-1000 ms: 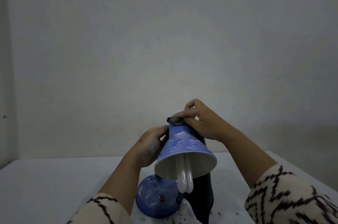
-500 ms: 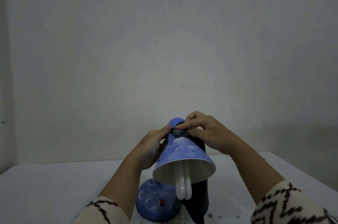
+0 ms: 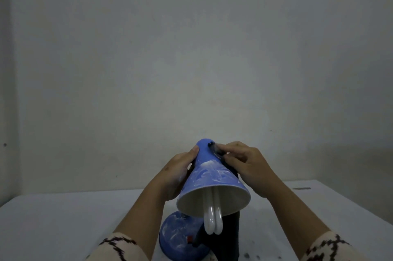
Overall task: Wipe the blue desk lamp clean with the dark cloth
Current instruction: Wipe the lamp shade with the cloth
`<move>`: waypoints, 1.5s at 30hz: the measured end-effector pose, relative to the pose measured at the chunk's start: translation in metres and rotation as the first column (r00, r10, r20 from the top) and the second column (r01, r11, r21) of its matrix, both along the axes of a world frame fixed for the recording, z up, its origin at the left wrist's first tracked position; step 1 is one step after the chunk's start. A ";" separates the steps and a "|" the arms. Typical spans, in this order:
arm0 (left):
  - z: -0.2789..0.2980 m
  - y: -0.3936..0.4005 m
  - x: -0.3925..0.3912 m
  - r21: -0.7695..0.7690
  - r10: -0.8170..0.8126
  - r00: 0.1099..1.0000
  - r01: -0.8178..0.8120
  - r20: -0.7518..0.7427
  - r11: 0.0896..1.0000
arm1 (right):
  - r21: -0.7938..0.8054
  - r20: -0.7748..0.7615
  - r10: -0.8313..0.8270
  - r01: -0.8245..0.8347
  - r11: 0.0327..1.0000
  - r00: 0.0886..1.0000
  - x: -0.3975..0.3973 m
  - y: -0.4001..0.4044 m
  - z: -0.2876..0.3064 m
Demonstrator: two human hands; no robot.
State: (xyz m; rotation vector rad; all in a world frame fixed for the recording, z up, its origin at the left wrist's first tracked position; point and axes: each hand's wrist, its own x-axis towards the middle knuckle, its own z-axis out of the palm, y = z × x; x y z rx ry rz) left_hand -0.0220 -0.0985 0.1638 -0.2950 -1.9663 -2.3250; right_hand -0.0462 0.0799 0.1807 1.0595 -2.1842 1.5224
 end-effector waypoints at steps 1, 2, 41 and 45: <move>-0.002 0.000 -0.003 -0.015 0.001 1.000 -0.001 0.000 1.000 | 0.019 -0.002 0.029 -0.029 0.999 1.000 0.001 0.004 0.000; -0.001 0.000 -0.003 -0.025 0.005 1.000 -0.005 0.002 1.000 | 0.050 -0.011 0.044 -0.043 0.998 0.999 0.003 0.006 0.001; -0.009 -0.009 -0.021 0.013 -0.009 0.999 0.008 0.041 1.000 | 0.582 -0.272 0.110 0.072 0.810 0.956 0.014 -0.022 0.046; -0.010 -0.009 -0.020 0.043 -0.020 0.997 0.017 0.069 0.999 | 0.459 -0.212 0.087 0.020 0.888 0.973 0.011 -0.012 0.037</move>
